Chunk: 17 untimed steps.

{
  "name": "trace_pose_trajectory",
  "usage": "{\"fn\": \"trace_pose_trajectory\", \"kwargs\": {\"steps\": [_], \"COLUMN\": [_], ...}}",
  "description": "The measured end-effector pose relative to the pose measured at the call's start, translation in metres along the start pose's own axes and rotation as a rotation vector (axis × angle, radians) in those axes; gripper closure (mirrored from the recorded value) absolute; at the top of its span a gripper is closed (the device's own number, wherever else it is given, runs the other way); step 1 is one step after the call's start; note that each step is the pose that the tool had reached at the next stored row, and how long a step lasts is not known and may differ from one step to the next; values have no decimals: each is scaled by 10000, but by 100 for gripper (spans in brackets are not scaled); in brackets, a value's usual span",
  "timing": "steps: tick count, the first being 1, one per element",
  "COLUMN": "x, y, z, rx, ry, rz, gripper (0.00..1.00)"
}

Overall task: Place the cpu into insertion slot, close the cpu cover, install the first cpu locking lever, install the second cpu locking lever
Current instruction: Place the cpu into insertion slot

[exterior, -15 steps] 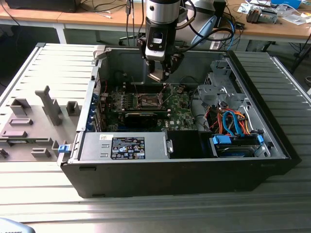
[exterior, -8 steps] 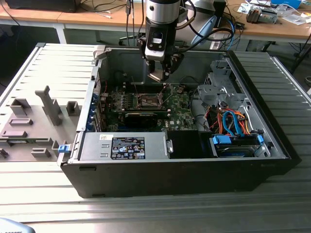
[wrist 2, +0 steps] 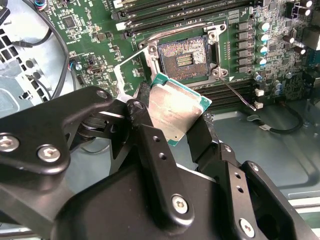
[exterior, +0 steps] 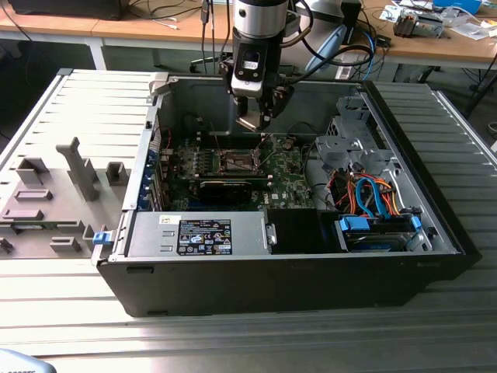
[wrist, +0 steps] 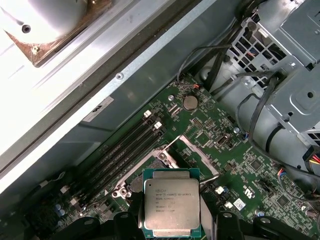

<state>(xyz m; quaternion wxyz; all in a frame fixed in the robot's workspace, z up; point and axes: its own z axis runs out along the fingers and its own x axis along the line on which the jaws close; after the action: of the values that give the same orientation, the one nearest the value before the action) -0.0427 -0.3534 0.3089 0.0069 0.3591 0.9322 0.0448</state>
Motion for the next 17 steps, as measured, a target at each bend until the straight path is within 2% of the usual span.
{"fn": "trace_pose_trajectory", "kwargs": {"steps": [17], "x": [0], "y": [0], "z": [0], "rx": [-3], "ry": [-14], "rz": [159], "gripper": [46]}}
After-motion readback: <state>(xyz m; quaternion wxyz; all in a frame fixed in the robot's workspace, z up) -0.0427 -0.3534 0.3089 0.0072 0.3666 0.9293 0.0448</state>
